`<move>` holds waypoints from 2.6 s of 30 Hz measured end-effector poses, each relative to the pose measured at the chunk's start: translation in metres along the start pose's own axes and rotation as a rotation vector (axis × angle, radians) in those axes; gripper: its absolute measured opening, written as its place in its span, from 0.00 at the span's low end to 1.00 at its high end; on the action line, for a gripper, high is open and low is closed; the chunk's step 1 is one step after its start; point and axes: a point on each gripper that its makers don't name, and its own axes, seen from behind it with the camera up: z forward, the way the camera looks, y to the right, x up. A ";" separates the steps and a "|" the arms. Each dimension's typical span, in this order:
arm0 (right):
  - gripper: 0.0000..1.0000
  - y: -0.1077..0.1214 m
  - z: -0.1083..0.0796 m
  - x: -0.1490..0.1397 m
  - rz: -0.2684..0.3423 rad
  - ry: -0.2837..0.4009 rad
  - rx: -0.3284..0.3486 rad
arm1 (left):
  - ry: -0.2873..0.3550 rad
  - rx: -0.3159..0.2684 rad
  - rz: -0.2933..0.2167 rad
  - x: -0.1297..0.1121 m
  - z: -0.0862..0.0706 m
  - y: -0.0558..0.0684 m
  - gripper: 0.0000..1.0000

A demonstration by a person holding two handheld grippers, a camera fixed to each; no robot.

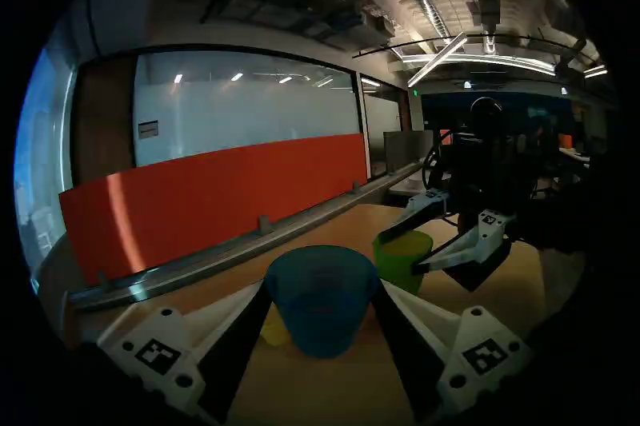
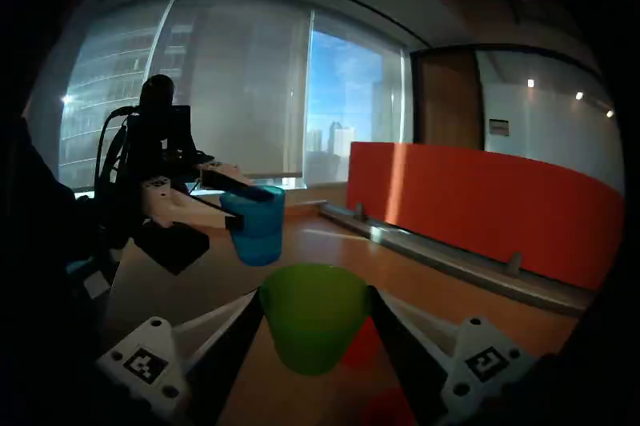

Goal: Pour water

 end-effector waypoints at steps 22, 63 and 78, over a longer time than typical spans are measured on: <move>0.94 -0.016 -0.002 -0.006 0.005 -0.002 0.019 | 0.061 0.018 0.026 0.038 -0.005 0.002 0.86; 0.94 -0.051 0.006 -0.009 -0.004 -0.012 0.095 | 0.071 0.098 0.296 0.069 -0.006 0.007 0.86; 0.94 -0.061 0.008 -0.010 -0.024 -0.026 0.124 | 0.041 0.118 0.390 0.068 -0.003 0.004 0.86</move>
